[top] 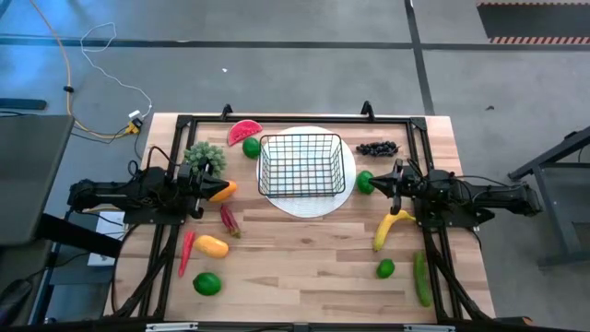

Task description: Build produce basket

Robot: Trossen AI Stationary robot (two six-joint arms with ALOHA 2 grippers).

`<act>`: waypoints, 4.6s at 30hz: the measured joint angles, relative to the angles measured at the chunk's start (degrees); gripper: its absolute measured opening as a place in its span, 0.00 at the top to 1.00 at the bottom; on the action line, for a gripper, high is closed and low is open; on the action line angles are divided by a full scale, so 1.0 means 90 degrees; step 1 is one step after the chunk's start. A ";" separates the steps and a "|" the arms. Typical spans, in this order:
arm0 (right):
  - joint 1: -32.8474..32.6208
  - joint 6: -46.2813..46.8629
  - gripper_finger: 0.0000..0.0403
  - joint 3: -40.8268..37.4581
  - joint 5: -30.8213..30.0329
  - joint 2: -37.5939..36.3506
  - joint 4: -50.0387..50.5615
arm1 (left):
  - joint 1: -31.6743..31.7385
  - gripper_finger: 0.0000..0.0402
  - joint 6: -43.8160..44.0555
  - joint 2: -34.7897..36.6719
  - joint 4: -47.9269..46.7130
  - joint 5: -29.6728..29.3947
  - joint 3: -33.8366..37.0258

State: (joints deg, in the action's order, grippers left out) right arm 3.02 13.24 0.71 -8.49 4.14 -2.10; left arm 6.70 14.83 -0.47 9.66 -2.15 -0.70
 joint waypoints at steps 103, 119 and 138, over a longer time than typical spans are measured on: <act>-0.0009 0.3136 0.44 0.6154 0.1290 0.5032 0.7276 | 0.0000 0.62 -0.0462 -0.4357 -0.0921 -0.1586 -0.4199; -0.1753 1.0207 0.44 0.4558 0.1706 0.5753 0.7522 | 0.0002 0.54 -0.0220 -0.4340 -0.1098 -0.1835 -0.4197; -0.2591 1.2547 0.44 0.3570 0.0604 0.6287 0.6402 | 0.0002 0.54 -0.0555 -0.4342 -0.1094 -0.2142 -0.4197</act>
State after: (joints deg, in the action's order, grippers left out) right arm -20.29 126.17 32.84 -3.05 60.73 55.52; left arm 6.72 9.83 -39.55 -0.19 -21.43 -38.48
